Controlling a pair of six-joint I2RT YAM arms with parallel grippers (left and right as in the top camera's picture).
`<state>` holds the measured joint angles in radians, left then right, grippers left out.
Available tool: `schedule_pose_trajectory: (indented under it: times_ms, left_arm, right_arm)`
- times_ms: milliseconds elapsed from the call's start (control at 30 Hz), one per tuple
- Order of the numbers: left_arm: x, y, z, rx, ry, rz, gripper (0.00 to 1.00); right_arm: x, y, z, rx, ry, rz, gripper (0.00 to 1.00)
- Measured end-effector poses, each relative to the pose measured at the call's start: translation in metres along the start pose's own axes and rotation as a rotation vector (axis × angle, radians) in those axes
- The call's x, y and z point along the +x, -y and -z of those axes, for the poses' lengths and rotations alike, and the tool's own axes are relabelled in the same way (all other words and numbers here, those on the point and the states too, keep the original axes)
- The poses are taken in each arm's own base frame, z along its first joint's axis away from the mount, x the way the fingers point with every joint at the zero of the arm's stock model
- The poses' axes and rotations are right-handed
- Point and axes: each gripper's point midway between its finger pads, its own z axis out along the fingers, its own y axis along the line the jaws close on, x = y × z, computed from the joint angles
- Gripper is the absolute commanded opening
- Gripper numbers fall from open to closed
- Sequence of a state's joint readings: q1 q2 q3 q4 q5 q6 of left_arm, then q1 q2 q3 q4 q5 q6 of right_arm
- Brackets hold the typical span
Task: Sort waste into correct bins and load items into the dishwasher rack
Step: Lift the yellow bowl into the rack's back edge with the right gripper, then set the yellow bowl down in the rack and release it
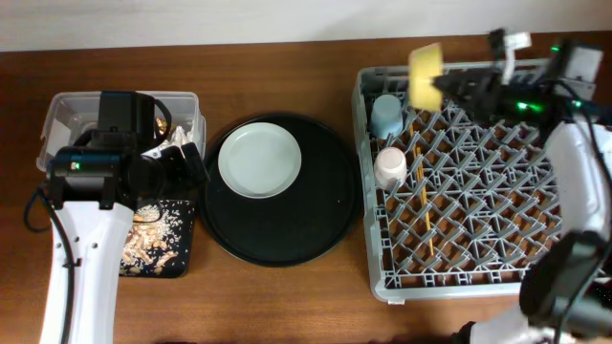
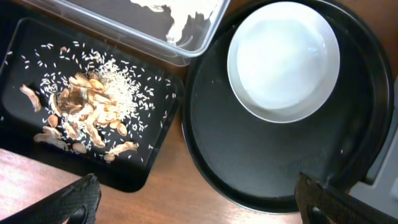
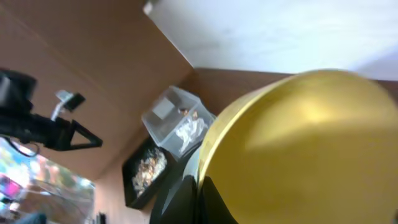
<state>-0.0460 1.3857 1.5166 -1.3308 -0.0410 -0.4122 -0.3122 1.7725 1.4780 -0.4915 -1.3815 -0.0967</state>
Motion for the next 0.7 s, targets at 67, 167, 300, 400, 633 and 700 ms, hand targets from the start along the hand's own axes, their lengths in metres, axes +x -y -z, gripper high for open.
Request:
schedule_pose_trajectory:
  times_ms: [67,167,300,400,633,700]
  left_arm:
    - [-0.001,0.0,0.0,0.001,0.002,0.0,0.99]
    - [0.0,0.0,0.0,0.0,0.001,0.0,0.99]
    - [0.0,0.0,0.0,0.0,0.0,0.0,0.99]
    - [0.0,0.0,0.0,-0.001,0.0,0.0,0.99]
    - [0.0,0.0,0.0,-0.001,0.0,0.0,0.99]
    - [0.0,0.0,0.0,-0.001,0.0,0.0,0.99]
  right_arm:
    - [0.002,0.029,0.012,-0.028,0.034,-0.043,0.04]
    - [0.015,0.076,0.017,-0.053,0.059,-0.127,0.04]
    - [0.028,0.105,0.019,-0.065,0.065,-0.248,0.04]
    - [0.023,0.102,0.015,-0.082,0.059,-0.31,0.04]
    - [0.026,0.094,-0.001,-0.113,0.024,-0.407,0.04]
    - [0.025,0.096,0.003,-0.107,0.032,-0.41,0.04]
